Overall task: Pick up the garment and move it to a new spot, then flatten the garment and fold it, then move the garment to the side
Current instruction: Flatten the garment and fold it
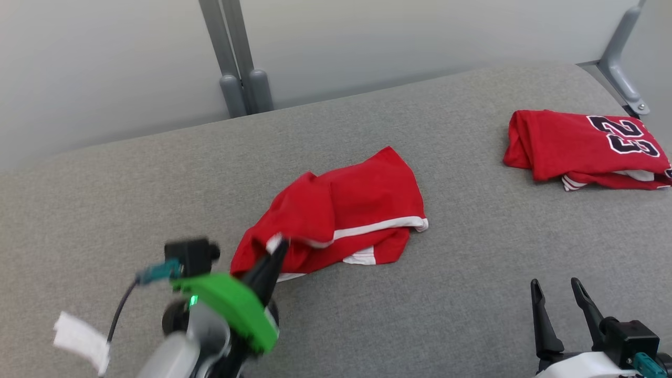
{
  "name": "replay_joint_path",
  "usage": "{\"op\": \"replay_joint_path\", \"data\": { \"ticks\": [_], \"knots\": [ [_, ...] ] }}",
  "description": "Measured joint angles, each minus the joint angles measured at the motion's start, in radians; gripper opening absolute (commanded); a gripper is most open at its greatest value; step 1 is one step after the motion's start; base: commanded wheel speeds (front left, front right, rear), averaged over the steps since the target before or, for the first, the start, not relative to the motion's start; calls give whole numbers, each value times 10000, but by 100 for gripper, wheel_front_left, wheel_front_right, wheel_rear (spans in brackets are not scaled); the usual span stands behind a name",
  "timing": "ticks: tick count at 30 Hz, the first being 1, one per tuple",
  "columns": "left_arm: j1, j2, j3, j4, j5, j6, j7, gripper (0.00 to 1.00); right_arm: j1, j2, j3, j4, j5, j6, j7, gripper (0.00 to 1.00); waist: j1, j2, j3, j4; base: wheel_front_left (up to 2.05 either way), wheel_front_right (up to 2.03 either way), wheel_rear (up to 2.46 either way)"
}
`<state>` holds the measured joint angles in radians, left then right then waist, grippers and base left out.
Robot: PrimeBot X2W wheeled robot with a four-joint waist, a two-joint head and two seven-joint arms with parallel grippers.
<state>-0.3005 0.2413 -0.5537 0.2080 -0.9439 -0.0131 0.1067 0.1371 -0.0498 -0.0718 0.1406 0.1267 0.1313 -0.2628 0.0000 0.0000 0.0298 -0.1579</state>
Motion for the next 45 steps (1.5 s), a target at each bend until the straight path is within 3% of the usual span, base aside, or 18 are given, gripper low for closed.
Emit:
{"op": "replay_joint_path", "data": {
  "ticks": [6, 10, 13, 14, 15, 20, 23, 26, 29, 32, 34, 38, 40, 42, 45],
  "knots": [
    [3908, 1471, 171, -2052, -2063, -380, 1095, 0, 316, -2, -222, -21, -84, 0, 0, 100, 0, 0, -144, 541, 0, 0, 0],
    [5145, 1860, 426, -2339, -3129, -554, 1313, 0, 332, 2, -167, -52, -121, 0, 0, 100, 0, 0, -217, 1022, 0, 0, 0],
    [5144, 1756, 656, -1845, -3321, -717, 1078, 0, 308, 2, -38, -29, -167, 0, 0, 100, -1, 0, -253, 1400, 0, 0, 0],
    [5070, 1601, 756, -1561, -3358, -744, 830, 21, 303, 2, -10, -12, -180, 0, 2, 100, 0, 0, -266, 1529, 0, 0, 0],
    [4935, 1482, 815, -1271, -3212, -748, 535, 100, 283, 0, 50, 2, -203, 0, 2, 100, 0, 0, -280, 1652, 0, 0, 0],
    [4561, 1455, 443, -570, -2215, -790, 165, 100, 180, 6, 222, 58, -255, 0, 0, 100, 0, 0, -383, 1986, 0, 0, 0],
    [4625, 1783, 293, -767, -1827, -508, 288, 100, 148, 8, 211, 38, -291, 0, 0, 100, 0, 0, -418, 1896, 0, 0, 0],
    [4847, 2226, 468, -1275, -1595, -21, 234, 100, 227, 6, 161, 17, -288, 0, 2, 100, 0, 0, -414, 1734, 0, 0, 0],
    [5044, 2596, 943, -1871, -1014, 943, -313, 100, 363, 0, 63, -27, -247, 0, 0, 100, 0, 0, -416, 1578, 0, 0, 0],
    [5118, 2663, 1154, -2539, -456, 1607, -899, 100, 453, 2, 2, -67, -240, 0, 2, 100, 0, 0, -425, 1459, 0, 0, 0],
    [5079, 2437, 1373, -2888, -96, 1975, -1601, 100, 483, 4, -38, -136, -244, 0, 0, 100, 0, 0, -451, 1418, 0, 0, 0],
    [4878, 1749, 1319, -2987, 897, 2082, -3131, 100, 598, 0, -148, -311, -508, 0, 2, 100, 0, 0, -552, 1413, 0, 0, 0],
    [4785, 1582, 1221, -2767, 1639, 2079, -3503, 100, 631, 2, -203, -380, -677, 0, 0, 100, 0, 0, -606, 1413, 0, 0, 0],
    [4764, 1011, 1450, -2522, 2121, 2132, -3647, 100, 632, 4, -270, -435, -807, 0, 2, 100, 0, 0, -664, 1431, 0, 0, 0],
    [4756, 247, 2389, -2577, 3392, 1933, -3682, 100, 639, -25, -424, -604, -903, 0, 0, 100, 0, 0, -708, 1549, 0, 0, 0]
  ]
}}
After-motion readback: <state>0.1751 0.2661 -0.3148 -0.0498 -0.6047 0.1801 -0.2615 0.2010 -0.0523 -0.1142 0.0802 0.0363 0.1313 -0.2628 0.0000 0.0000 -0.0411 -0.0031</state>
